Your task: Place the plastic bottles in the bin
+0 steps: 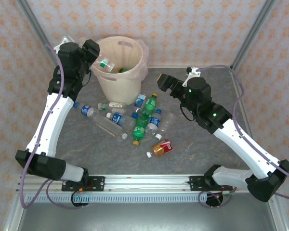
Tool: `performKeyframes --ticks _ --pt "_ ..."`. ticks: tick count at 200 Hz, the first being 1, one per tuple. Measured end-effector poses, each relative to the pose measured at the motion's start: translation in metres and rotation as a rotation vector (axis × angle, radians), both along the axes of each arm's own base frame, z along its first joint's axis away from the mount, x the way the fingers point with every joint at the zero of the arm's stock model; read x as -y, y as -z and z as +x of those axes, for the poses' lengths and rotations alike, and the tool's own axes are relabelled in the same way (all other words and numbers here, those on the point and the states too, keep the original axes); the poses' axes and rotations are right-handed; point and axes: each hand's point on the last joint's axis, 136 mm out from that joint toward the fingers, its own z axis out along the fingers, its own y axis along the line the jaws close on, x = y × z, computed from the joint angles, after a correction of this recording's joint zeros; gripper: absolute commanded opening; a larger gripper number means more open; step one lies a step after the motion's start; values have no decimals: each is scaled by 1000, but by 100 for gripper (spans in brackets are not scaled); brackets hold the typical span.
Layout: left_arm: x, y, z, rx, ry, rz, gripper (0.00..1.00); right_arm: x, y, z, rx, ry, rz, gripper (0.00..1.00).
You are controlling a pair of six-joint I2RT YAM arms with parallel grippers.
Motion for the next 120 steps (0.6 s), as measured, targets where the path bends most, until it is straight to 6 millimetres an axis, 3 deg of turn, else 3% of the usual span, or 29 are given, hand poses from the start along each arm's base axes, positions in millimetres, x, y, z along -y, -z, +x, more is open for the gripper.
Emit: performKeyframes --ticks 35,69,77,91,120 --pt "14 -7 26 26 22 37 57 4 -2 -5 -1 3 -2 100" --pt "27 2 47 9 47 76 59 8 -4 -8 2 7 0 100" --pt "29 6 51 0 50 83 63 9 -4 -9 3 7 0 100" --pt "30 15 56 -24 54 100 79 11 -2 -11 1 9 -1 100" --pt "30 25 57 -57 58 117 88 13 2 -14 -7 11 0 100"
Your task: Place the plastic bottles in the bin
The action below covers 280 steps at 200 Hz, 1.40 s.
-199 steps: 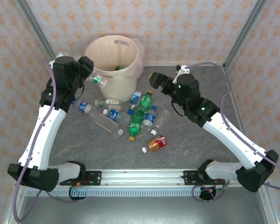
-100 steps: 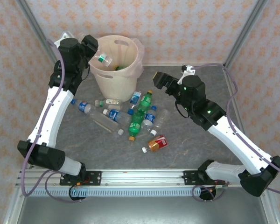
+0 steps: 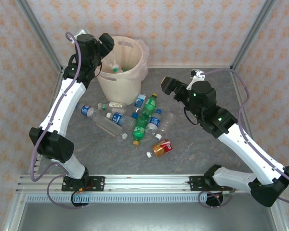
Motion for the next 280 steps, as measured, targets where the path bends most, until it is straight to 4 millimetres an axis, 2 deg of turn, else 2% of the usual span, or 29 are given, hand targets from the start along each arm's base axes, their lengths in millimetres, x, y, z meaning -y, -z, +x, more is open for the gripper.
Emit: performKeyframes --ticks 12,72,119,144,168,193,244,280 --pt "0 0 0 0 2 5 95 0 1 0 -2 0 0 100" --pt "2 -8 -8 7 22 5 99 1 7 -1 -19 4 5 100" --pt "11 -42 -42 76 77 -12 99 0 21 -1 -48 6 -3 100" --pt "21 -46 -64 89 117 -11 99 0 31 -1 -72 8 0 100" --pt "34 -34 -82 70 165 -7 99 0 44 -2 -108 13 8 100" --pt "46 -10 -98 27 208 15 99 1 67 -7 -168 16 19 100" --pt "66 38 -135 -47 297 54 99 5 132 -30 -345 20 62 100" --pt "76 62 -155 -80 353 73 99 3 191 -55 -512 31 102 100"
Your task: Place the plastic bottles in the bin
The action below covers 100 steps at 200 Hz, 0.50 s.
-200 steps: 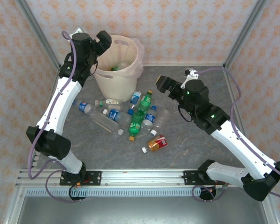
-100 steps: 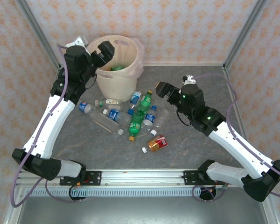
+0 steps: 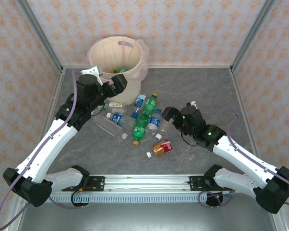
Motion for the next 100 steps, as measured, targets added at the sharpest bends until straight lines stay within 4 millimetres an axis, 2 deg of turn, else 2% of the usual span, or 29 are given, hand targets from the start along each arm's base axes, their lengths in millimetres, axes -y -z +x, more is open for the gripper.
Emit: performKeyframes --ticks 19,41,65,100 --pt "0 9 -6 -11 11 12 99 0 30 -18 -81 8 13 100" --pt "0 13 -10 -14 20 24 99 2 52 -38 -144 21 52 96" --pt "1 12 -12 -8 26 26 99 3 68 -53 -189 44 112 92" --pt "2 14 -13 -13 32 29 99 -2 82 -67 -233 50 192 89"
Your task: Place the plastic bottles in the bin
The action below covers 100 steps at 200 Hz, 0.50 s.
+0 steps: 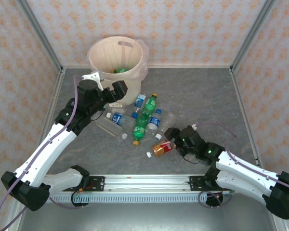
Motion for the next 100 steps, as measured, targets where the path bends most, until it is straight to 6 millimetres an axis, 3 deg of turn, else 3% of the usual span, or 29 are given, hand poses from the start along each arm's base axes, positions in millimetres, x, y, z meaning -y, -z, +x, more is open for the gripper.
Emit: performKeyframes --ticks 100 --pt "6 0 -3 1 19 0 99 -3 32 -14 -101 33 82 85"
